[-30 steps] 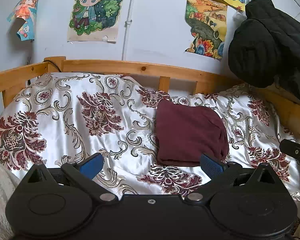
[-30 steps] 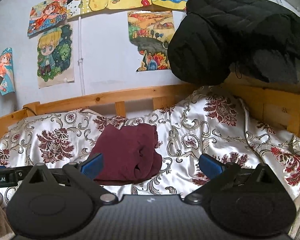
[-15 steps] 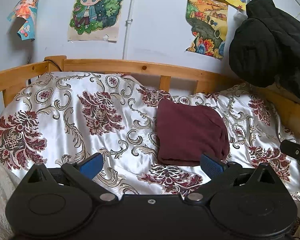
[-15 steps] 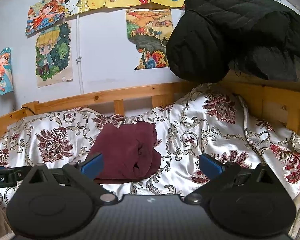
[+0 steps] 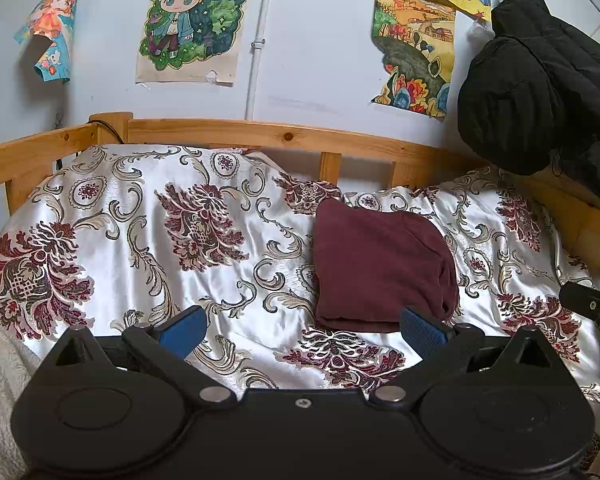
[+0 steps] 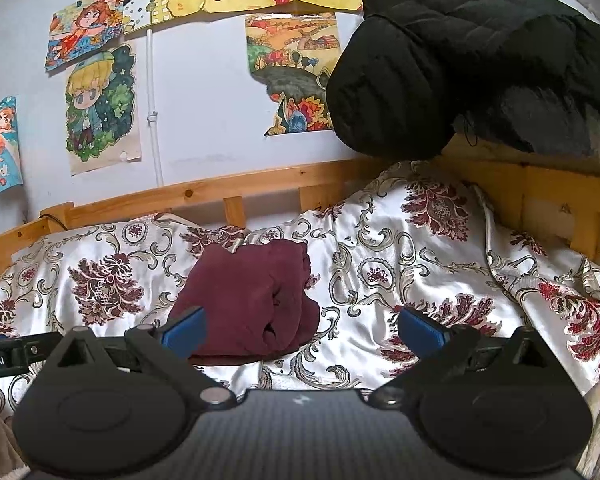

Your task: Fold small clothes

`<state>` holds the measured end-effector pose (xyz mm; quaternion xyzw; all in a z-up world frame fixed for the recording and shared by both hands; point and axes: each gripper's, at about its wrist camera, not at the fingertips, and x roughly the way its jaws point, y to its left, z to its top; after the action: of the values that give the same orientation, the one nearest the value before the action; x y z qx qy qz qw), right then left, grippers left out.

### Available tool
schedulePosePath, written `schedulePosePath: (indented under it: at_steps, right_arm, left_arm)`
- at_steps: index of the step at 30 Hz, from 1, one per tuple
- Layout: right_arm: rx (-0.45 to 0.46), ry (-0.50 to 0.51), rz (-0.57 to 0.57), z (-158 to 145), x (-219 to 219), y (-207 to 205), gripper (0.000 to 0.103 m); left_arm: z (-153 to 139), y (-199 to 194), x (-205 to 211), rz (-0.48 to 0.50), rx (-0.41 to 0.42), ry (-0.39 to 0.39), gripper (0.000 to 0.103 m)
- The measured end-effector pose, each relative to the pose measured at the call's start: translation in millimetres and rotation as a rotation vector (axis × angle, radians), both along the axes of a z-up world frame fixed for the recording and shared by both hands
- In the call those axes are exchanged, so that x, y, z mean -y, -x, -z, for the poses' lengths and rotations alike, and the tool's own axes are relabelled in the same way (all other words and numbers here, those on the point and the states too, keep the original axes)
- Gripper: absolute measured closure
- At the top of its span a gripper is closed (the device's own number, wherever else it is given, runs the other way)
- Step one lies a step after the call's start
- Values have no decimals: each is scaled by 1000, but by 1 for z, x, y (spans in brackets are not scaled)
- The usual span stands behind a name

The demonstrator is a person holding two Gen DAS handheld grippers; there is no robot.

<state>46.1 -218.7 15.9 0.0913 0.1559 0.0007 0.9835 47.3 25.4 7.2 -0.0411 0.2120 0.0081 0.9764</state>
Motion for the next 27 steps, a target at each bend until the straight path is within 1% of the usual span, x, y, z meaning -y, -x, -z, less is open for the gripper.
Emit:
schedulePosePath:
  at_steps: [27]
  right_arm:
    - [-5, -6, 14, 2, 3, -1, 0]
  left_arm:
    - [1, 0, 2, 1, 0, -3, 1]
